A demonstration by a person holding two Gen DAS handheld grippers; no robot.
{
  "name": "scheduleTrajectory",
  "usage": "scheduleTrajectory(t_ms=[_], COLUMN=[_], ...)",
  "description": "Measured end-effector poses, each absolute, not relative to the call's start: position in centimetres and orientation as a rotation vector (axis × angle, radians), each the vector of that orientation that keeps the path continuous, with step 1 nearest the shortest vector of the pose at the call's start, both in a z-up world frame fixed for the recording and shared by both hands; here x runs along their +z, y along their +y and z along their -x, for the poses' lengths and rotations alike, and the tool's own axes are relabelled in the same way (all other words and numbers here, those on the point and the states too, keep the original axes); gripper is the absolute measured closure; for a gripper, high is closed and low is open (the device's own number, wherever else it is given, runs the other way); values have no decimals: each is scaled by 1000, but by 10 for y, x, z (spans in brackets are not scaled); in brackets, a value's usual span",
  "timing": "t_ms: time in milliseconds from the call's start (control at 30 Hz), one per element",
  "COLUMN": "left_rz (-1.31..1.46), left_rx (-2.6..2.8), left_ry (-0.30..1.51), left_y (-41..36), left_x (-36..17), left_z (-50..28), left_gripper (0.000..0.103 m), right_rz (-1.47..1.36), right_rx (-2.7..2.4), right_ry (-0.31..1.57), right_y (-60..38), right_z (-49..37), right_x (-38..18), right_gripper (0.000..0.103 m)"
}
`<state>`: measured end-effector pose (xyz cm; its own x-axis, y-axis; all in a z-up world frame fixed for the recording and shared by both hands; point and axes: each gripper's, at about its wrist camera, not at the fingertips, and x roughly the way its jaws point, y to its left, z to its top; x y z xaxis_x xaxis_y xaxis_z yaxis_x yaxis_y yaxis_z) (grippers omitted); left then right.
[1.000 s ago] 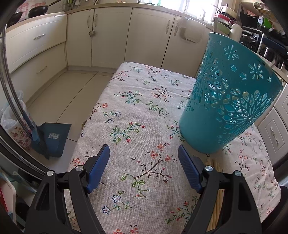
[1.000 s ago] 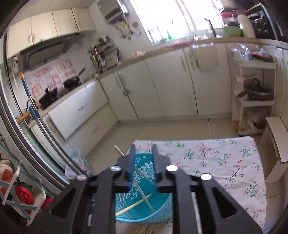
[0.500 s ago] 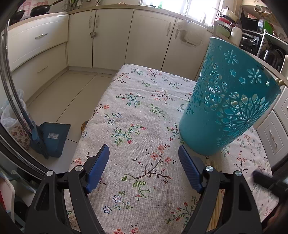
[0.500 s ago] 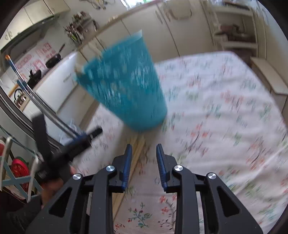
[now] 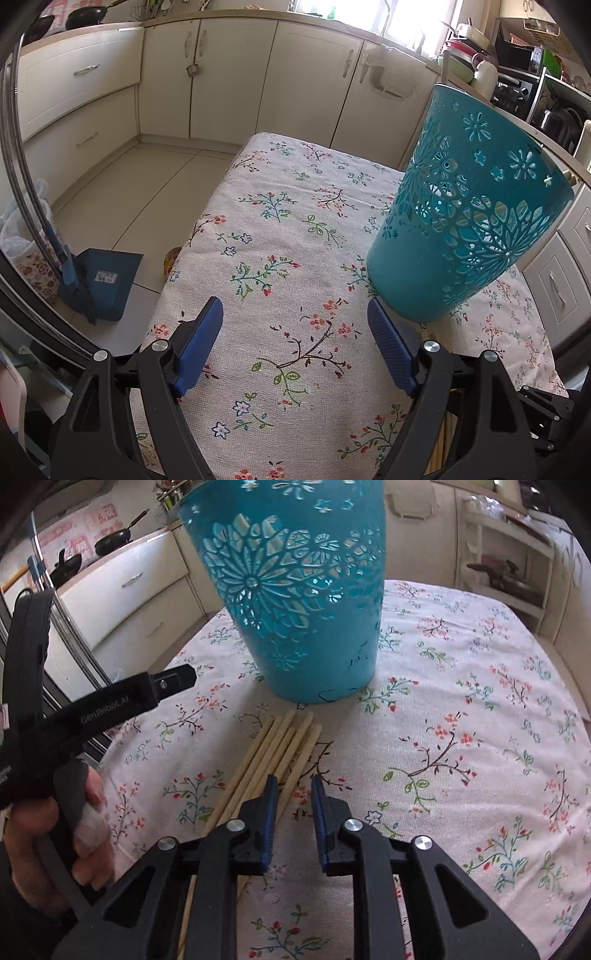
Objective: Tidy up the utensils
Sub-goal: 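Withdraw the open right gripper back down toward the table, then lower the left gripper onto the bundle and grasp another chopstick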
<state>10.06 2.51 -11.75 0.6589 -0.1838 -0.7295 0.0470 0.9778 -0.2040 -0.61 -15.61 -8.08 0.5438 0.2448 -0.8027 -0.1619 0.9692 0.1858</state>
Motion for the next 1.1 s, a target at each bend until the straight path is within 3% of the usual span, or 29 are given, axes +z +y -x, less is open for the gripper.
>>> scheduleTrajectory(t_ms=[267, 467, 1100], left_rz=[78, -57, -115], left_rx=[-223, -326, -264], left_ry=[883, 912, 983], left_y=[5, -31, -41], left_x=[-116, -119, -130], left_z=[-87, -67, -73], left_gripper=[26, 26, 26], right_rz=[13, -156, -230], right_rx=[211, 205, 226], right_ry=[961, 931, 915], right_y=[-173, -216, -226], right_z=[8, 9, 6], right_x=[-84, -90, -93], right_gripper=[91, 94, 94])
